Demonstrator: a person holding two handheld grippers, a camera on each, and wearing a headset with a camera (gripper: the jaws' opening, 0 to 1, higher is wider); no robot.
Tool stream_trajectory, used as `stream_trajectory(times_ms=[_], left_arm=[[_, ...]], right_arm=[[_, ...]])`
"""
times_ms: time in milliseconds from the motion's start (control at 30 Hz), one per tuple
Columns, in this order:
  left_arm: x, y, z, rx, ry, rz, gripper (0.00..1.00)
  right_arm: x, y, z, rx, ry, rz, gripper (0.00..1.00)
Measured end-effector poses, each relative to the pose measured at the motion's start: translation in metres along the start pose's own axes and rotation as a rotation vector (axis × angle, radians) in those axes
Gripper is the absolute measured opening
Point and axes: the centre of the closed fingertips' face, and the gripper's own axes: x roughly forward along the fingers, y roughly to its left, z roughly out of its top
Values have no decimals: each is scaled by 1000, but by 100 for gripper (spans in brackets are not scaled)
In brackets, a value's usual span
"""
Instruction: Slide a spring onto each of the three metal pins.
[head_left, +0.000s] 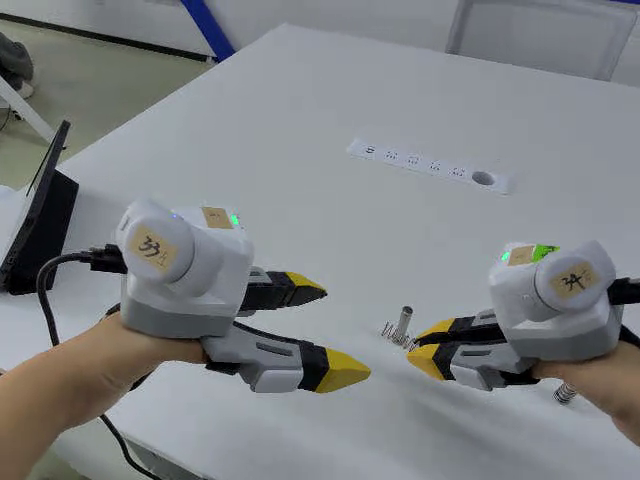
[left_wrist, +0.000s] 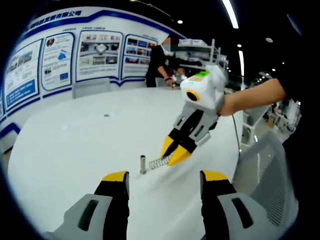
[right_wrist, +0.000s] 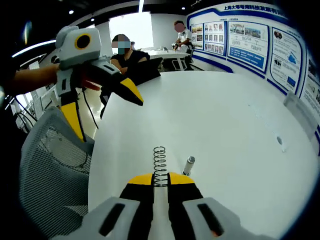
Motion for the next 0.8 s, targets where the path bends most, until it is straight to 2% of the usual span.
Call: stream_trajectory(times_ms=[133, 200, 267, 367, 533, 600, 733, 800], left_arm=[[6, -8, 7, 30, -1, -36, 49], [10, -15, 9, 43, 3, -60, 47], [13, -22, 9, 61, 14, -89, 46], [16, -27, 2, 102, 66, -111, 42], [19, -39, 10, 105, 43, -146, 40], [20, -43, 15, 107, 28, -159, 38], [20, -55, 21, 98, -7, -216, 31], [20, -59, 19, 109, 2, -225, 27]], right_arm=[[-20, 17, 19, -34, -45, 58, 10], [-30, 25, 24, -98, -39, 78, 10], [-38, 30, 22, -208, -2, 78, 10], [-47, 33, 25, -237, -2, 76, 10], [-53, 44, 23, -278, 6, 112, 10], [-54, 51, 22, -319, 7, 136, 10], [-56, 58, 22, -351, 9, 155, 10], [-56, 59, 23, -354, 8, 159, 10]])
